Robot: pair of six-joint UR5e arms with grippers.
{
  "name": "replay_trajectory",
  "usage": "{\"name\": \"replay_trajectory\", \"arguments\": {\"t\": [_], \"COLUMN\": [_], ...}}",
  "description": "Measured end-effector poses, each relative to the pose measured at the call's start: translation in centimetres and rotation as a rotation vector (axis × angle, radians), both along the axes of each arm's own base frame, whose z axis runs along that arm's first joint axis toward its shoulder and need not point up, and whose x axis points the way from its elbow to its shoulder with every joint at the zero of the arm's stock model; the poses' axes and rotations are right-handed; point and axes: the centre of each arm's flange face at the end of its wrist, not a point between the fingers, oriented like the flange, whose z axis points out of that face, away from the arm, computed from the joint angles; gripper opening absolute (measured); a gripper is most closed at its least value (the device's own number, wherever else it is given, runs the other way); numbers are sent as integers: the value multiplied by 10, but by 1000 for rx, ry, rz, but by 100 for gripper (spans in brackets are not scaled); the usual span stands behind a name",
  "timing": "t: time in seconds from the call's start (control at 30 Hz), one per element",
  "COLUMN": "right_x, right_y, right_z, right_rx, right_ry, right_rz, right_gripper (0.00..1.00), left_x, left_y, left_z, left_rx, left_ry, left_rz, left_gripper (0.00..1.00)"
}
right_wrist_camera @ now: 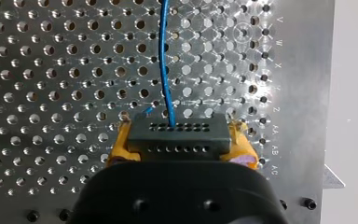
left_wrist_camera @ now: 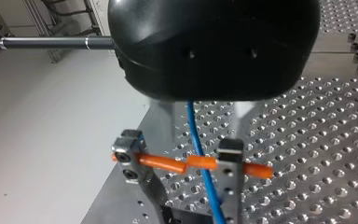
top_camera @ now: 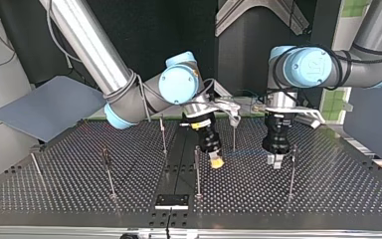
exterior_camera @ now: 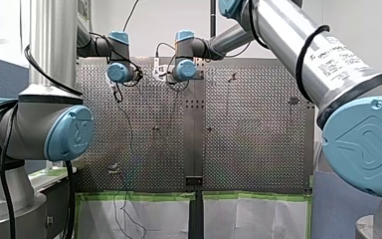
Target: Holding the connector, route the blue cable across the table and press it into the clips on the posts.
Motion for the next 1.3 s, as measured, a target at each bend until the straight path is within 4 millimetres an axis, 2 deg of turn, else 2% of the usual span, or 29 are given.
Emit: {"name": "replay_trajectory", "arguments": {"t": [0.03, 0.07, 0.27, 0.53, 0.97, 1.3], "right_x": [0, 0, 1, 1, -10, -26], "right_y": [0, 0, 2, 6, 11, 14], "right_z": [0, 0, -1, -13, -65, -107], "right_rx": [0, 0, 3, 19, 87, 141], "right_ry": [0, 1, 4, 28, 101, 171], "right_rz": [0, 1, 4, 6, 2, -8], "right_gripper": [0, 0, 0, 0, 0, 0], "left_x": [0, 0, -5, -22, -45, -55], "left_y": [0, 0, -4, -8, -8, -12], "left_z": [0, 0, -6, -34, -82, -145], "left_rx": [0, 0, 20, 78, 72, 47], "left_ry": [1, 3, 37, 139, 183, 252], "left_rz": [0, 0, 1, 40, 72, 40], "left_gripper": [7, 0, 0, 0, 0, 0]}}
